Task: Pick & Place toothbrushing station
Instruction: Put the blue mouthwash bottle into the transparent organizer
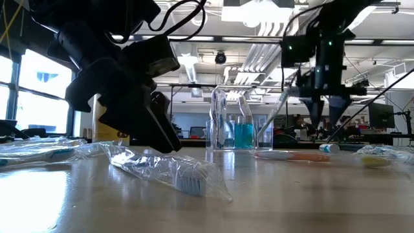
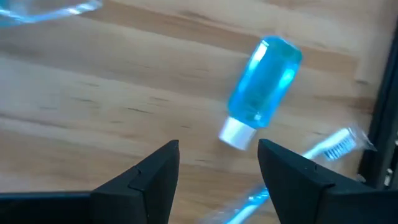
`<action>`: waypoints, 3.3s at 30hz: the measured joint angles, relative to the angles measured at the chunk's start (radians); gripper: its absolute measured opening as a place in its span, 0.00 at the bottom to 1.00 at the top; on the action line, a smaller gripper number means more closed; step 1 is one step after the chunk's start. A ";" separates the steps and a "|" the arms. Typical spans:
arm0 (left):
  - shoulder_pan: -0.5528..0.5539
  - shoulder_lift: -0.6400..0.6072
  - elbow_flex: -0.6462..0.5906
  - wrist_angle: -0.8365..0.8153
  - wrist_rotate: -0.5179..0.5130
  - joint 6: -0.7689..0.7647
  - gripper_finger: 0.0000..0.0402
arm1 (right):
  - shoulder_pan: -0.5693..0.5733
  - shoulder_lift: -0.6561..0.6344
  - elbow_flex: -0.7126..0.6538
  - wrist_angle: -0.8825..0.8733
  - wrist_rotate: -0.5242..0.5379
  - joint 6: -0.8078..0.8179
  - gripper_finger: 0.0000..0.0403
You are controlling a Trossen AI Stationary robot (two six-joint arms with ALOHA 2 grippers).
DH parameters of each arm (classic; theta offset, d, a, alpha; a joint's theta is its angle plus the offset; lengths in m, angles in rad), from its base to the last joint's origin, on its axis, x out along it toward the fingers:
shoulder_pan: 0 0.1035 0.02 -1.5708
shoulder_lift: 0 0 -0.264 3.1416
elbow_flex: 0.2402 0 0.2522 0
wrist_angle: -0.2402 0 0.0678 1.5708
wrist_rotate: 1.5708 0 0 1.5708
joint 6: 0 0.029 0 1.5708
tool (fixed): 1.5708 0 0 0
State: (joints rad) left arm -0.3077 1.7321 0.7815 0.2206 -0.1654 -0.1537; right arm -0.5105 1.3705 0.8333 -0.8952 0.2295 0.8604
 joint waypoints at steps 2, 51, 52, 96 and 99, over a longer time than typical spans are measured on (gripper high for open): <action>0.000 0.000 0.000 -0.009 0.000 0.000 0.54 | -0.020 0.000 -0.034 0.007 -0.002 0.003 0.52; 0.000 0.000 0.000 -0.014 0.002 -0.008 0.54 | -0.152 0.058 -0.239 0.319 -0.013 -0.080 0.26; 0.000 0.000 0.000 -0.014 0.001 -0.008 0.54 | -0.152 0.058 -0.239 0.319 -0.012 -0.083 0.23; 0.000 0.000 0.000 -0.006 0.001 -0.008 0.54 | 0.449 -0.430 0.023 -0.432 0.183 0.194 0.22; 0.000 0.000 0.000 -0.006 0.001 -0.008 0.54 | 0.535 -0.421 0.099 -0.438 0.227 0.195 0.22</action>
State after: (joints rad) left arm -0.3079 1.7321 0.7818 0.2143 -0.1642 -0.1619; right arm 0.0242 0.9494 0.9324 -1.3328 0.4563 1.0559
